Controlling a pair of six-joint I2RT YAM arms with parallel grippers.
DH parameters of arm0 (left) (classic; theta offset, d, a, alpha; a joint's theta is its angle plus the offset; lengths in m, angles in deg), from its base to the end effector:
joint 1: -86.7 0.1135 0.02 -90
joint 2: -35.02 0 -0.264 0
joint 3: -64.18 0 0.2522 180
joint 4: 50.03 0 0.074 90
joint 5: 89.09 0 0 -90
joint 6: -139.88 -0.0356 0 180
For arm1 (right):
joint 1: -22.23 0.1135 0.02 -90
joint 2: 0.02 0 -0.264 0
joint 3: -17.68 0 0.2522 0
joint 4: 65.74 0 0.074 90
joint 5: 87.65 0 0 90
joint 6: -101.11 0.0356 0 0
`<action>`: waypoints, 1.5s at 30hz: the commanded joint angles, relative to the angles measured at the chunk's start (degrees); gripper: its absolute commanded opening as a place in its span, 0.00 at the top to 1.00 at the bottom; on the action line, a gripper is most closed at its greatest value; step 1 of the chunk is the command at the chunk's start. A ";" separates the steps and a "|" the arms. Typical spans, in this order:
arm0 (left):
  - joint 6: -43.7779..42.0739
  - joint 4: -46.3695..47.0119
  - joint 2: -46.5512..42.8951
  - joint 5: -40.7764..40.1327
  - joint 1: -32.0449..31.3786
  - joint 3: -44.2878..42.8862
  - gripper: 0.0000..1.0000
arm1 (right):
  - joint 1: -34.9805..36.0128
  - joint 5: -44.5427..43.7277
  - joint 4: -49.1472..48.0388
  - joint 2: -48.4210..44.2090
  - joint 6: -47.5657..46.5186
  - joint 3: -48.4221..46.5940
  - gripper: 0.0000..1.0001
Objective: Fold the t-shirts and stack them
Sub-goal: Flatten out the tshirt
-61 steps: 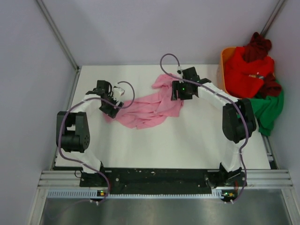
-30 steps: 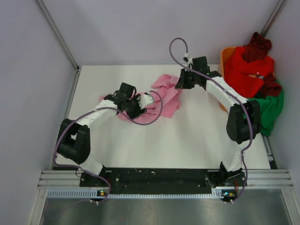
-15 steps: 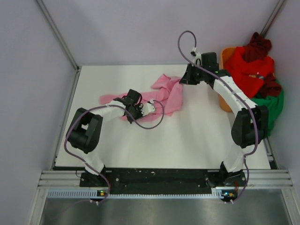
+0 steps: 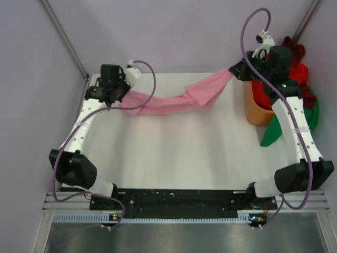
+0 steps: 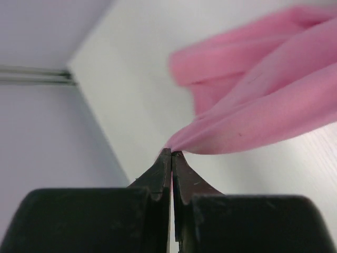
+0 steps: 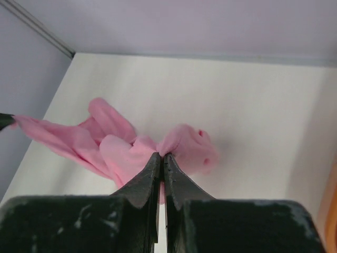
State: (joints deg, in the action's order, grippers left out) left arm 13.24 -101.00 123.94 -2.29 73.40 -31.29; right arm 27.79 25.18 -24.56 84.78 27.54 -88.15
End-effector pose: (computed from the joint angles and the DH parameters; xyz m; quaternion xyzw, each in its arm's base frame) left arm 0.3351 -0.0772 0.3296 0.3792 0.8400 0.1035 0.3740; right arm 0.3288 0.0459 0.4301 -0.0367 0.8108 0.2663 0.5199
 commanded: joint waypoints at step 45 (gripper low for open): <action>-1.06 5.77 -2.69 -7.02 9.78 -19.05 1.00 | -3.54 14.16 -24.08 1.28 11.44 -7.83 1.00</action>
State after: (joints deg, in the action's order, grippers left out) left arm 14.24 -92.41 123.77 -14.86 82.76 -59.35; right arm 24.36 33.99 -46.55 93.17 40.37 -110.09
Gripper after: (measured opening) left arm 0.008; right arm 0.009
